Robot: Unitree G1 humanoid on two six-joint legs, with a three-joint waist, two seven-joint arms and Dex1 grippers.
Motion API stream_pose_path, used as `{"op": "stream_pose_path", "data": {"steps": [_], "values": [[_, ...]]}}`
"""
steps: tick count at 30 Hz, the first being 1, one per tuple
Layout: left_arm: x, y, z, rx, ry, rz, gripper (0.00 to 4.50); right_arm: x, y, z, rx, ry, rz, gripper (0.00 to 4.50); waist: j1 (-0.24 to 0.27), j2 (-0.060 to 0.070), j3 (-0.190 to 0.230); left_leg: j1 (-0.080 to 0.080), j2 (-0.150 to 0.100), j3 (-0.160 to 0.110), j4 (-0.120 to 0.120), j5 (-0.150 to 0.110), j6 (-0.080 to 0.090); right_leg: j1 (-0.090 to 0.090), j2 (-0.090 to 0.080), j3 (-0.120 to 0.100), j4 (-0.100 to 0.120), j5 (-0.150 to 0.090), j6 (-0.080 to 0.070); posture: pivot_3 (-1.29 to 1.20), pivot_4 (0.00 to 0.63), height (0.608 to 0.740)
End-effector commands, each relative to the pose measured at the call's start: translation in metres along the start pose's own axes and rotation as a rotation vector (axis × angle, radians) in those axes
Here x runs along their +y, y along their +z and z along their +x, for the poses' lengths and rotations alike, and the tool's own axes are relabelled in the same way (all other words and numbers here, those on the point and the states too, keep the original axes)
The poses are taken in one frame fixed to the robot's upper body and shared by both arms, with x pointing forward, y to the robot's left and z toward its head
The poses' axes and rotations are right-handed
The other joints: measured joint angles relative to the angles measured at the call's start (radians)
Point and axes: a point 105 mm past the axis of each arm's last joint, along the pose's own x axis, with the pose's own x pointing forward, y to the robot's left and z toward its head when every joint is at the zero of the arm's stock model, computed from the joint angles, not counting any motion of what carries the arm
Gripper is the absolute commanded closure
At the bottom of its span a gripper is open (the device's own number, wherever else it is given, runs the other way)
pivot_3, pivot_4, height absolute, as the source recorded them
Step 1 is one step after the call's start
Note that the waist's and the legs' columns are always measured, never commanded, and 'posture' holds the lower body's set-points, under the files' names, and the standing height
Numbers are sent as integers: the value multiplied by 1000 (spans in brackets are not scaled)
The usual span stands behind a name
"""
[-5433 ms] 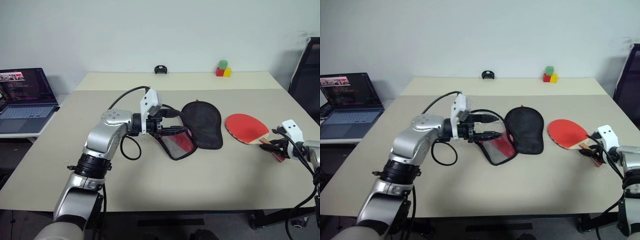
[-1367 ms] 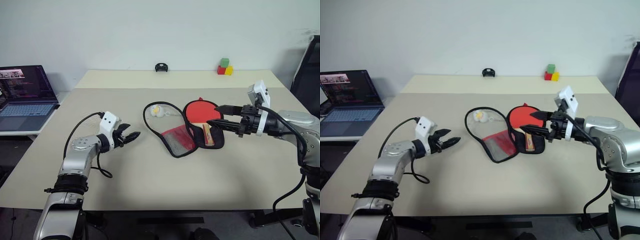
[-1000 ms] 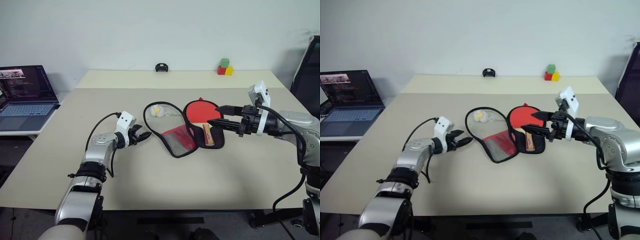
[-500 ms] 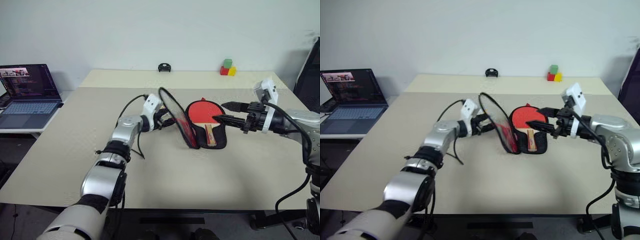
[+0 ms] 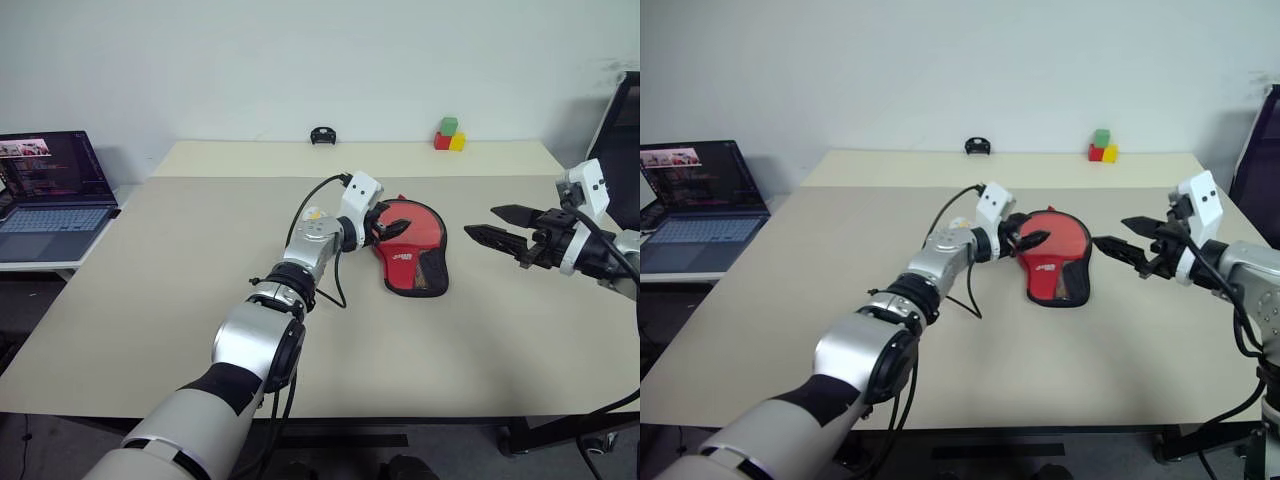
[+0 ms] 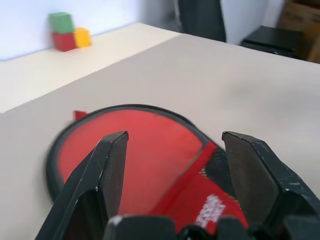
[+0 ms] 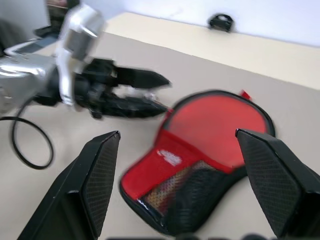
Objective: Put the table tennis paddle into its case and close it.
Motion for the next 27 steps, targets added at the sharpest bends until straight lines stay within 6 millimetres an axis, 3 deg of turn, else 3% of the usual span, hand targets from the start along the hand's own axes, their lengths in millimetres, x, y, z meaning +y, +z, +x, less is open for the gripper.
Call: {"op": "stream_pose_path", "data": {"steps": [1,5,7,9,13,17,27], "values": [[16,24,-9,-80,33,52,1207,6,0,5,-13,-3,-14,483,0,0,0,0,0,0,0,0,0,0,0,0,0,0,0,0,150,740],[33,21,-31,-101,26,59,1207,6,-20,22,23,-14,54,483,-2,0,0,1,0,0,0,0,0,0,0,0,0,0,0,0,150,740],[39,20,-41,-110,16,66,1207,2,-26,31,36,-33,72,119,0,0,0,1,0,0,0,0,0,0,0,0,0,0,0,0,150,740],[42,19,-51,-121,-4,69,1207,-2,-30,38,45,-52,87,26,2,0,0,0,0,0,1,0,0,0,0,0,0,0,0,0,150,740],[28,28,-94,-188,-194,30,1207,-24,-40,65,85,-121,112,26,-9,0,0,0,0,0,1,0,0,-1,0,1,0,0,0,0,150,740],[25,32,-125,-163,-172,68,1207,-43,-52,86,130,-171,106,26,-11,0,0,0,1,-1,0,1,-2,-1,0,1,0,0,0,0,150,740],[31,43,-149,-132,-92,91,1207,-64,-79,112,236,-207,88,26,0,0,0,0,0,0,1,0,-1,0,0,0,0,0,0,0,150,740]]}}
